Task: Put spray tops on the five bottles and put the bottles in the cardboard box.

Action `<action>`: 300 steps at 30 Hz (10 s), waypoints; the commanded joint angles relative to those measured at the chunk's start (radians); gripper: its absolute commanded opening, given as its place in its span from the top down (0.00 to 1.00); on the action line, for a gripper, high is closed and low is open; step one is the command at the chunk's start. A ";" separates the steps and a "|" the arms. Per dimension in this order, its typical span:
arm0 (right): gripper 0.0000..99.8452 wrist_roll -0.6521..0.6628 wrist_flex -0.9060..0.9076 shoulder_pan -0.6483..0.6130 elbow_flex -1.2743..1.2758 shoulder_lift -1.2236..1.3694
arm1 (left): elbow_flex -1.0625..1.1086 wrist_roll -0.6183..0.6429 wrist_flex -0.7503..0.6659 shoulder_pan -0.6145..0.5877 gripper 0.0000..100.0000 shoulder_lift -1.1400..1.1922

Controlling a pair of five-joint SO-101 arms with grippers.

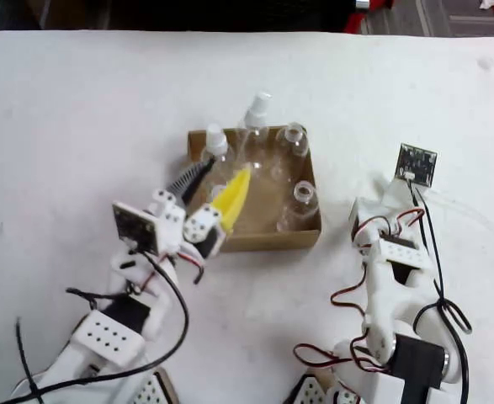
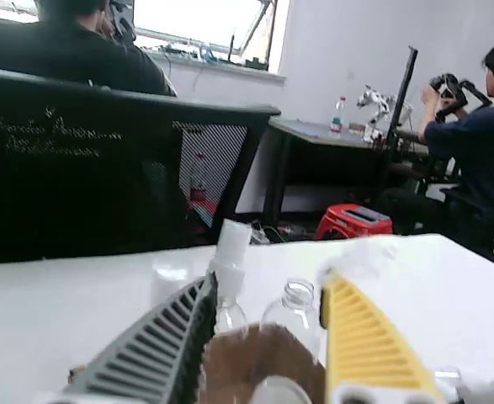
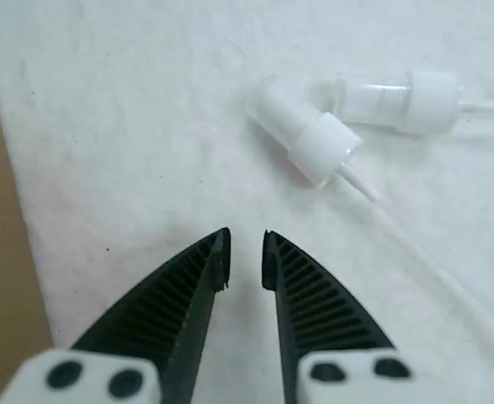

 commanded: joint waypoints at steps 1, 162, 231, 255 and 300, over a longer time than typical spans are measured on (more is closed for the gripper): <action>0.95 0.006 -0.016 0.001 -0.005 -0.038 | -0.172 0.014 0.094 -0.065 0.81 -0.025; 0.80 1.530 1.044 0.150 -1.366 0.797 | 0.101 -0.336 1.037 -0.335 0.98 -0.737; 0.98 0.502 0.834 0.022 -0.841 -0.437 | 0.100 -0.333 1.039 -0.335 0.98 -0.737; 0.98 0.290 -0.305 -0.432 -0.428 -0.426 | 0.100 -0.336 1.039 -0.272 0.98 -0.737; 0.98 0.296 -0.444 -0.415 -0.431 -0.145 | 0.101 -0.336 1.039 -0.272 0.98 -0.737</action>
